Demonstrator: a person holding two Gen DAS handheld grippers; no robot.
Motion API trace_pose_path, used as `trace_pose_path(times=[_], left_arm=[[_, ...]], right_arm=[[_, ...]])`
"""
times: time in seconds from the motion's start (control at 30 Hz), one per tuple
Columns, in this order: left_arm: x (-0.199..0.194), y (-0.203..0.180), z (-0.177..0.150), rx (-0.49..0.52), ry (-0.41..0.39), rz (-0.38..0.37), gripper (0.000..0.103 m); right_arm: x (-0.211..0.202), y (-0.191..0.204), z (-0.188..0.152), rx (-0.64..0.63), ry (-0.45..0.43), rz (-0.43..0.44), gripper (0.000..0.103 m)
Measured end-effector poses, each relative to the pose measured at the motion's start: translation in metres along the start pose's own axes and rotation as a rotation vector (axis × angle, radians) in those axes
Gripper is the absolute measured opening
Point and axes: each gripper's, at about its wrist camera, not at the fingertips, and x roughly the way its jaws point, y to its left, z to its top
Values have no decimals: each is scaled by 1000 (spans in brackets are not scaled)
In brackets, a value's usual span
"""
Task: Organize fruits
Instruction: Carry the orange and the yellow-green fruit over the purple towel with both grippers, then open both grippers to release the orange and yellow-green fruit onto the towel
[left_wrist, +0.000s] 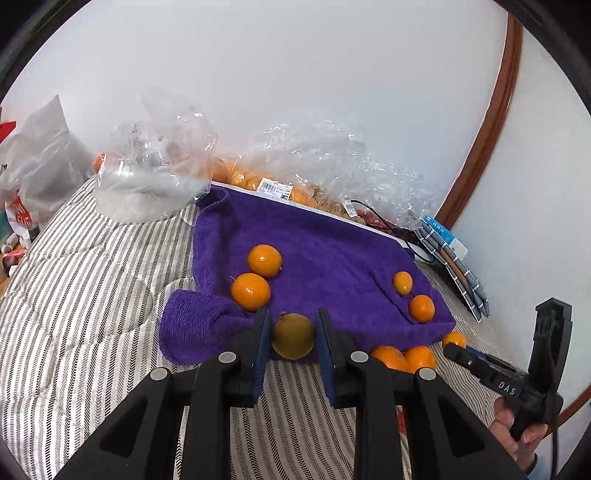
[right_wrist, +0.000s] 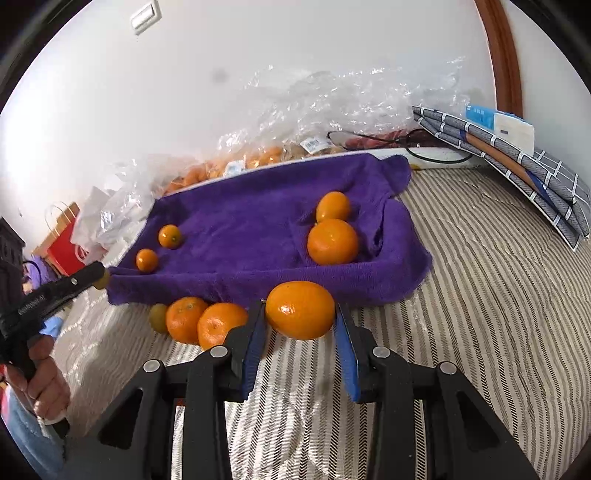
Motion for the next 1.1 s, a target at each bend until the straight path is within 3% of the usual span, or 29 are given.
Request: trace_pose_path(times=[0.3, 0.4, 0.6, 0.77, 0.97, 1.1], left_arm=[[-13, -2, -2, 18, -26, 23, 24], [-12, -5, 3, 18, 26, 82, 23], [-14, -17, 35, 13, 33, 57, 24], [19, -25, 56, 6, 32, 71, 24], [68, -21, 36, 32, 66, 122, 24], [77, -23, 30, 73, 87, 123, 24]], right_arm=[[-13, 2, 14, 2, -28, 9, 37], [-19, 7, 25, -28, -33, 3, 37], [-19, 19, 54, -112, -62, -13, 37], [7, 32, 72, -141, -57, 17, 37], [42, 31, 63, -161, 2, 51, 37], [48, 31, 62, -160, 27, 48, 37]])
